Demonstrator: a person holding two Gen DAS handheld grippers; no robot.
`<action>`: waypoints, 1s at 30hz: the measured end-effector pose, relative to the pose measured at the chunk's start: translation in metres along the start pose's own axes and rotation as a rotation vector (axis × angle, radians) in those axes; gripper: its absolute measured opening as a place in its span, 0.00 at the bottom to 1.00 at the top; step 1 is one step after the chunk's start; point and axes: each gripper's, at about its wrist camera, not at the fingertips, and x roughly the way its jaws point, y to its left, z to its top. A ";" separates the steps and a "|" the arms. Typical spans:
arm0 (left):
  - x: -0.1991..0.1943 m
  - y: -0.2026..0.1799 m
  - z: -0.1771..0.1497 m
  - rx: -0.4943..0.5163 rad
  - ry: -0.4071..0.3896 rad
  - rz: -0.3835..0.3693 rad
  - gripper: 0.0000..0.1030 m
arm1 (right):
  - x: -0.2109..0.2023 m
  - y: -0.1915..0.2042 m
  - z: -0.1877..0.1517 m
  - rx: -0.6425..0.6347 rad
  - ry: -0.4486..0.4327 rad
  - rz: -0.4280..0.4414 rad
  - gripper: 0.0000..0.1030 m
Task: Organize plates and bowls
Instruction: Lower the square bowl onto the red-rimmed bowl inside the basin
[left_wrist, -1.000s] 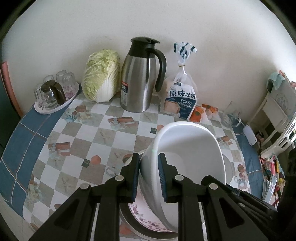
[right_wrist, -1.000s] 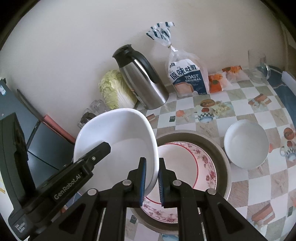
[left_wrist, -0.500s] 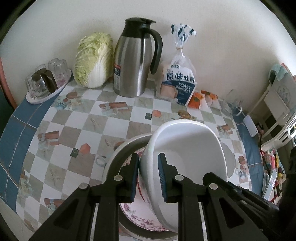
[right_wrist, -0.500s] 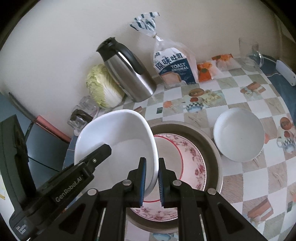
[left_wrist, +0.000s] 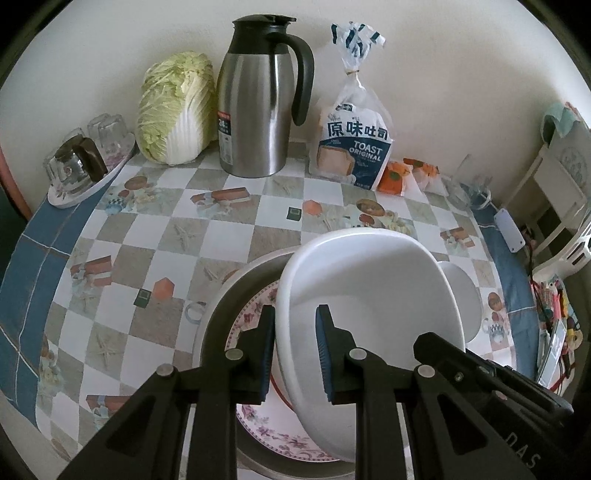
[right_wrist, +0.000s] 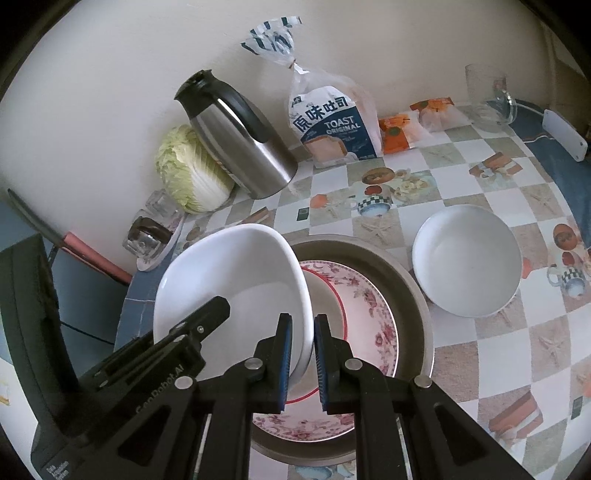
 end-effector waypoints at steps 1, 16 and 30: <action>0.001 0.000 0.000 0.000 0.003 -0.001 0.20 | 0.001 -0.002 0.000 0.005 0.004 0.000 0.13; 0.015 -0.002 -0.004 0.015 0.049 0.009 0.21 | 0.008 -0.006 0.000 0.023 0.025 -0.007 0.15; 0.022 -0.010 -0.006 0.053 0.066 0.033 0.21 | 0.014 -0.012 0.001 0.043 0.041 -0.023 0.15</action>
